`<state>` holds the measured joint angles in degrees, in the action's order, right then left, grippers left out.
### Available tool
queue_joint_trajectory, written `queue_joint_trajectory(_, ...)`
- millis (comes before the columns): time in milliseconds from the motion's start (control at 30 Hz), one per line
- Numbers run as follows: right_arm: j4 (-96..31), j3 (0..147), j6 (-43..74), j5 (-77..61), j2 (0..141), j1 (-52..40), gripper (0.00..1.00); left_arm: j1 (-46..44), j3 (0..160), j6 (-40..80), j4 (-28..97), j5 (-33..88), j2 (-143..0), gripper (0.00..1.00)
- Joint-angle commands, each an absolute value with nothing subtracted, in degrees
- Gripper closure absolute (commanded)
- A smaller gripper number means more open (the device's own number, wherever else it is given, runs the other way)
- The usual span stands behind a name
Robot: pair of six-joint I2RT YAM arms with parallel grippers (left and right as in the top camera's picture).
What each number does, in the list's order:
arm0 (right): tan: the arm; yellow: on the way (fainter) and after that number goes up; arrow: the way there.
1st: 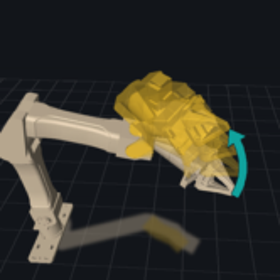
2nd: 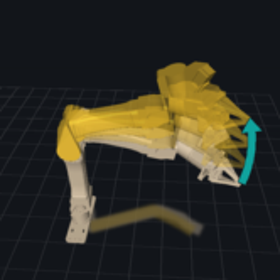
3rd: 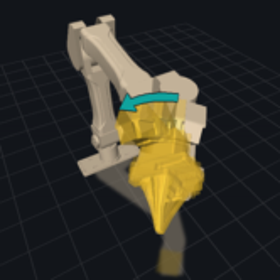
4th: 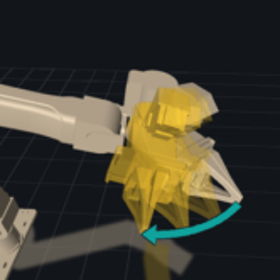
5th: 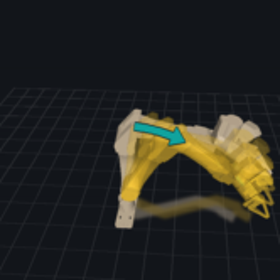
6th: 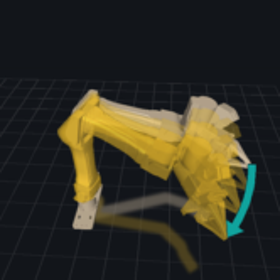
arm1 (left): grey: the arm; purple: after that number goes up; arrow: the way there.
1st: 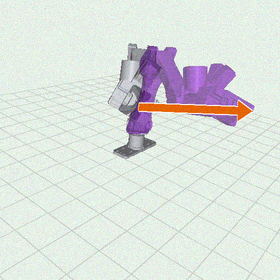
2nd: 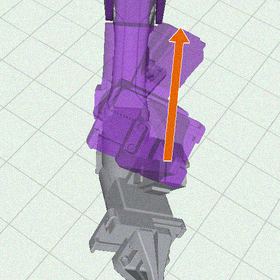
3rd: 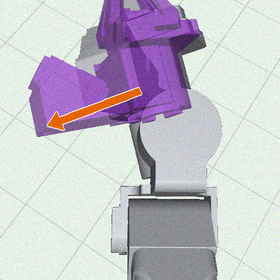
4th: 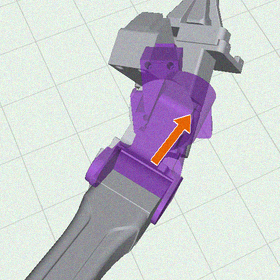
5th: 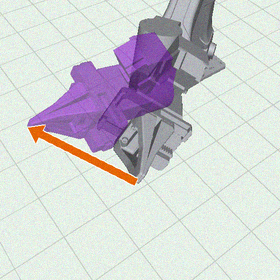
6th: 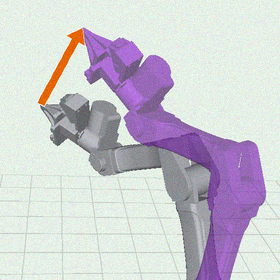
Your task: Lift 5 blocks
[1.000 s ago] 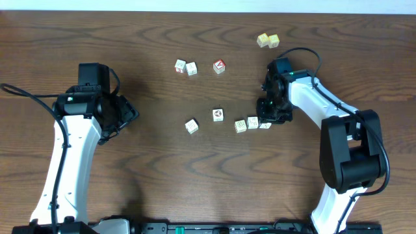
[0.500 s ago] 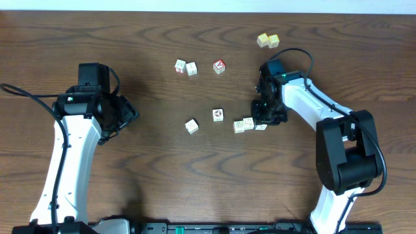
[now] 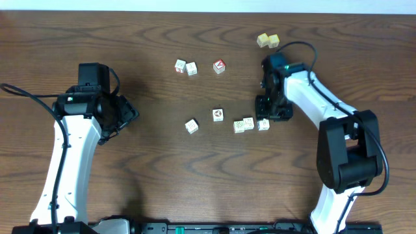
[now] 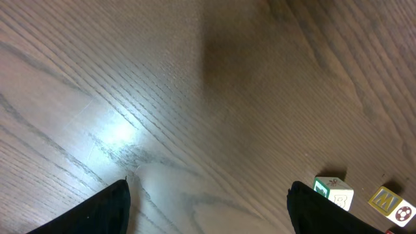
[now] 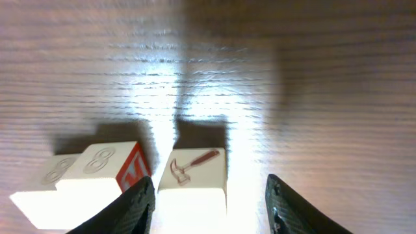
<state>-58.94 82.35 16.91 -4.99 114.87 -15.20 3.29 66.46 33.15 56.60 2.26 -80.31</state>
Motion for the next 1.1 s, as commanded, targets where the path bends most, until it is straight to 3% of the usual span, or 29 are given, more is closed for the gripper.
queue_joint_trajectory(0,-61.6,87.2,16.7,-2.8,115.3,-14.8,0.46,3.5,67.5,32.8,56.8,2.0,-79.7,0.22)
queue_joint_trajectory(167,-66.2,92.8,14.4,-6.2,115.3,-16.0,0.36,3.5,67.5,32.8,56.8,2.0,-79.7,0.22)
queue_joint_trajectory(267,-66.5,93.4,12.8,-10.8,115.3,-18.0,0.35,3.5,67.5,32.8,56.8,2.0,-79.7,0.22)
queue_joint_trajectory(433,-64.5,91.5,12.8,-9.8,115.4,-23.2,0.45,3.5,67.5,32.8,56.8,2.0,-79.7,0.22)
queue_joint_trajectory(533,-61.7,89.8,13.0,-8.8,115.4,-26.5,0.59,3.5,67.5,32.8,56.8,2.0,-79.7,0.22)
queue_joint_trajectory(633,-59.2,88.6,14.5,-8.8,115.4,-29.1,0.82,3.5,67.5,32.8,56.8,2.0,-79.7,0.22)
queue_joint_trajectory(733,-57.4,87.7,15.9,-8.8,115.4,-31.5,0.92,3.5,67.5,32.8,56.8,2.0,-79.7,0.22)
queue_joint_trajectory(1067,-52.8,82.1,21.0,-4.1,115.4,-34.6,0.99,3.5,67.5,32.8,56.8,2.0,-79.7,0.22)
